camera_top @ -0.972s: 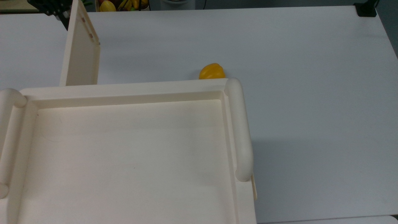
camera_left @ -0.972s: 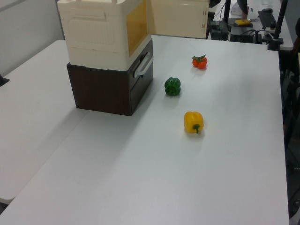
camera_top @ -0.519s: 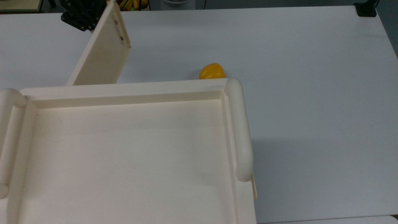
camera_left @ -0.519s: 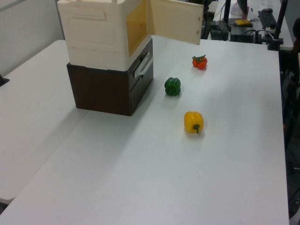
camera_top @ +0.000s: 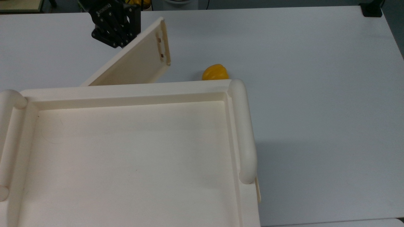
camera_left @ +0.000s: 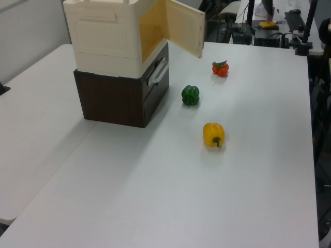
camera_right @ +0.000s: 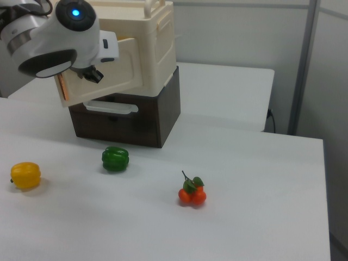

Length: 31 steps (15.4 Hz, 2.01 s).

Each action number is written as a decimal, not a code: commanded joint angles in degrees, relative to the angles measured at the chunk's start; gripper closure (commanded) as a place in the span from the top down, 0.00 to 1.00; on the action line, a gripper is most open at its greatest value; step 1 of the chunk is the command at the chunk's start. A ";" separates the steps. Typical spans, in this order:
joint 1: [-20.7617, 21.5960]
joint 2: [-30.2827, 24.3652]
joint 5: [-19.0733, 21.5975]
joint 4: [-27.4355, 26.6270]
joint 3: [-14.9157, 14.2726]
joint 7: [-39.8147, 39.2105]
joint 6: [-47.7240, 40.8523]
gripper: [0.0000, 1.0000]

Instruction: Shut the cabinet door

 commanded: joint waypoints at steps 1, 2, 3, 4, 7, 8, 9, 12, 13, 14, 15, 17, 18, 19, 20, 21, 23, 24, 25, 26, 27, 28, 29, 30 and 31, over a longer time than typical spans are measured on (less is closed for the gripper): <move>1.89 2.89 1.89 1.82 1.40 1.03 7.66 0.00; 1.90 3.67 1.98 2.35 2.18 1.03 9.25 0.00; 1.98 4.29 1.98 2.88 2.89 1.03 10.48 0.00; 1.98 4.99 1.98 3.67 3.59 1.03 11.97 0.00; 1.98 6.49 2.06 3.85 6.14 1.03 17.51 0.00; 1.98 7.10 2.06 3.94 6.93 1.03 19.44 0.00; 2.07 7.63 2.06 4.20 7.55 0.94 21.37 0.00; 3.04 9.30 2.06 5.43 8.34 0.94 25.60 0.00; 3.47 9.57 2.06 5.78 8.35 0.94 26.74 0.00; 3.91 10.00 2.06 5.96 8.35 0.94 27.97 0.00; 4.00 10.44 2.06 6.57 8.43 0.94 29.46 0.00; 4.00 11.76 2.06 7.89 9.31 0.94 31.58 0.00; 4.00 12.11 2.06 8.50 9.40 0.94 31.94 0.00; 4.00 12.55 1.98 8.77 9.40 0.94 32.55 0.00; 4.18 13.08 1.98 8.86 9.49 0.94 33.69 0.00; 4.62 13.26 1.98 9.12 9.49 0.94 34.65 0.00; 5.06 13.96 1.98 9.56 9.49 0.94 35.89 0.00; 5.15 14.14 1.98 9.65 9.49 0.94 36.07 0.00; 5.15 14.14 1.98 9.65 9.49 0.77 36.07 0.00; 5.15 14.14 1.98 9.56 9.49 0.68 36.16 0.00; 5.15 14.23 1.89 9.65 9.49 0.50 36.16 0.00; 5.06 14.23 1.89 9.56 9.49 0.33 36.16 0.00; 4.89 13.79 1.45 9.21 9.49 0.32 36.07 0.00; 4.71 13.09 1.10 8.69 9.49 0.24 35.90 0.00; 4.53 11.87 1.10 6.77 9.49 0.24 35.72 0.00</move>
